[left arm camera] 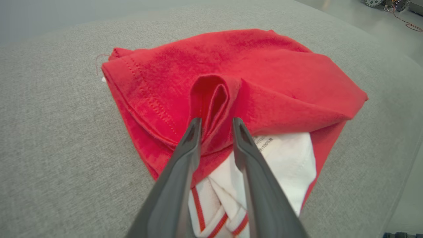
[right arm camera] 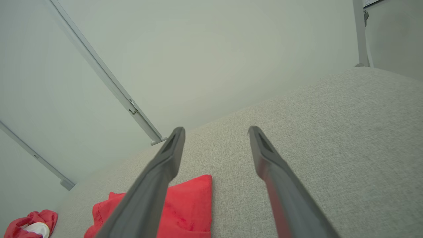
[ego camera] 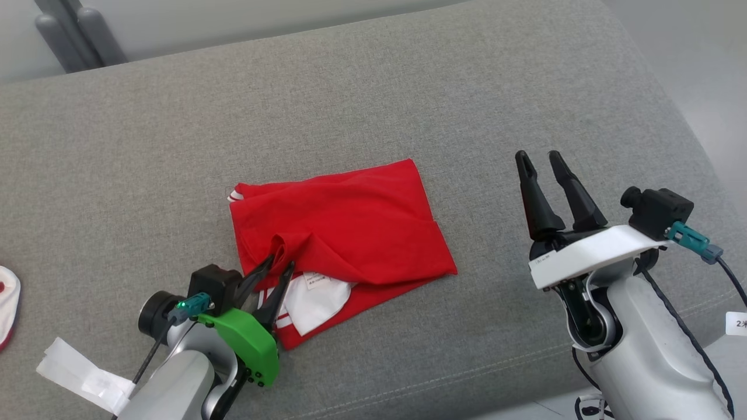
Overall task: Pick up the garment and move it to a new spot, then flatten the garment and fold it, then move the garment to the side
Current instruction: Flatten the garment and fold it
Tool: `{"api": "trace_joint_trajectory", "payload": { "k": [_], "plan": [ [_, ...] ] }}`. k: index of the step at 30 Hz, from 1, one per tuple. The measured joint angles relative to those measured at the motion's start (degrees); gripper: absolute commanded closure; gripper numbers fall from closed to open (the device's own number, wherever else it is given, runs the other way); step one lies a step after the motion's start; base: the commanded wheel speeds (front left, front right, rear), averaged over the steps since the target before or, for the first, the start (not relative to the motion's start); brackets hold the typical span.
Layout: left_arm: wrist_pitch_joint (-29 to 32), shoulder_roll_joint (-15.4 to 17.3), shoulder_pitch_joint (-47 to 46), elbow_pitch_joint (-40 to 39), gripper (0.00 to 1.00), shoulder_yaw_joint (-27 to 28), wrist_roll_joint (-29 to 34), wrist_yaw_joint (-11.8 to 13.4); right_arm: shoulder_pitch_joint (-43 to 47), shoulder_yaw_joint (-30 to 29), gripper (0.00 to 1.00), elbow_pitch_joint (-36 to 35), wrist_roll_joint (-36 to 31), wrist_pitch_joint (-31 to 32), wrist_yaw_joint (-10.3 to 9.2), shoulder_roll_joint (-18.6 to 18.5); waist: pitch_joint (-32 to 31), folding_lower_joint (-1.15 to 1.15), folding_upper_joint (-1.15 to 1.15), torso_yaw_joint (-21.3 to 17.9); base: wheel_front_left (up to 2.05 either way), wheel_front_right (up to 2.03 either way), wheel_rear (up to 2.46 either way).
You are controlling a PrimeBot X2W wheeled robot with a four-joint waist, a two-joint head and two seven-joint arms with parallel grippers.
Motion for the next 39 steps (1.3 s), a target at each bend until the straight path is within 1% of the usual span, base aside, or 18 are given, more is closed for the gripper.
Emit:
{"api": "trace_joint_trajectory", "payload": {
  "k": [3,4,6,9,10,12,15,20,25,27,29,30,31,33,34,35,36,39],
  "plan": [
    [-0.01,0.0,-0.01,0.51,0.59,-0.2,-0.32,0.0,0.13,-0.12,0.0,0.0,-0.01,0.0,0.0,0.03,-0.04,0.0,0.0,0.03,0.0,0.0,0.0],
    [-0.01,0.0,-0.02,0.59,0.64,-0.2,-0.33,0.0,0.15,-0.14,0.0,0.0,-0.01,0.0,0.0,0.03,-0.05,0.0,0.0,0.05,0.0,0.0,0.0],
    [-0.02,0.0,-0.08,0.73,0.69,-0.19,-0.33,0.0,0.15,-0.2,0.0,0.0,-0.08,0.0,0.19,0.05,-0.08,0.0,0.0,0.13,0.0,0.0,0.0],
    [-0.02,0.01,-0.24,0.89,0.95,-0.19,-0.48,0.0,0.16,-0.26,0.0,0.01,-0.19,0.0,0.45,0.1,-0.16,0.0,0.0,0.28,0.0,0.0,0.0],
    [-0.02,0.01,-0.31,0.93,1.0,-0.19,-0.48,0.0,0.16,-0.27,0.0,0.02,-0.22,0.0,0.45,0.13,-0.2,0.0,0.0,0.34,0.0,0.0,0.0],
    [-0.19,0.01,-0.32,1.03,1.0,-0.22,-0.64,0.0,0.17,-0.33,0.0,0.07,-0.24,0.0,0.47,0.22,-0.3,0.0,0.0,0.46,0.0,0.0,0.0],
    [-0.19,-0.15,-0.34,0.98,1.0,-0.62,-2.53,0.0,0.31,-0.76,0.0,0.12,-0.25,0.0,0.47,0.29,-0.59,0.0,0.0,0.78,0.0,0.0,0.0],
    [-0.21,-0.05,-0.33,-0.71,1.0,-0.96,-3.86,0.0,0.55,-0.64,0.0,0.4,-0.42,0.0,0.49,0.34,-1.08,0.0,0.0,1.3,0.0,0.0,0.0],
    [-0.52,1.29,-0.27,-3.11,1.0,-4.64,-2.75,0.0,1.21,-1.13,0.0,0.46,-0.43,0.0,0.51,0.31,-1.33,0.0,0.0,1.84,0.0,0.0,0.0],
    [-0.52,1.69,-0.26,-3.41,0.94,-6.23,-1.94,-0.03,1.48,-1.65,0.0,0.53,-0.43,0.0,0.51,0.07,-1.41,0.0,0.0,2.25,0.0,0.0,0.0],
    [-0.52,2.64,-0.15,-3.08,0.84,-6.89,-1.43,-0.27,1.51,-1.7,0.0,0.6,-0.44,0.0,0.55,-0.04,-1.46,0.0,0.0,2.73,0.0,0.0,0.0],
    [-0.52,3.3,-0.08,-2.86,0.7,-6.99,-1.33,-0.27,1.51,-1.68,0.0,0.62,-0.49,0.0,0.64,0.0,-1.48,0.0,0.0,2.94,0.0,0.0,0.0],
    [-0.52,4.0,-0.02,-2.65,0.64,-6.98,-1.33,-0.34,1.51,-1.66,0.0,0.62,-0.52,0.0,0.66,0.0,-1.49,0.0,0.0,3.16,0.0,0.0,0.0],
    [-0.52,4.88,-0.02,-2.09,0.6,-6.78,-1.01,-0.35,1.5,-1.66,0.0,0.6,-0.56,0.0,0.66,-0.01,-1.46,0.0,0.0,3.52,0.0,0.0,0.0],
    [-0.52,5.27,0.0,-1.78,0.46,-6.48,-0.47,-0.36,1.49,-1.49,0.0,0.64,-0.67,0.0,0.67,-0.01,-1.43,0.0,0.0,3.66,0.0,0.0,0.0],
    [-0.52,5.76,0.01,-1.52,0.07,-6.34,0.42,-0.37,1.49,-1.35,0.0,0.66,-0.77,0.0,0.67,0.02,-1.4,0.0,0.0,3.75,0.0,0.0,0.0],
    [-0.53,6.2,0.01,-1.25,0.0,-6.31,0.93,-0.37,1.49,-1.25,0.0,0.68,-0.85,0.0,0.82,0.03,-1.38,0.0,0.0,3.82,0.0,0.0,0.0],
    [-0.53,6.73,0.12,-1.19,0.0,-6.41,1.12,-0.38,1.49,-1.22,0.0,0.71,-0.89,0.0,0.98,0.0,-1.29,0.0,0.0,3.96,0.0,0.0,0.0]
  ]
}}
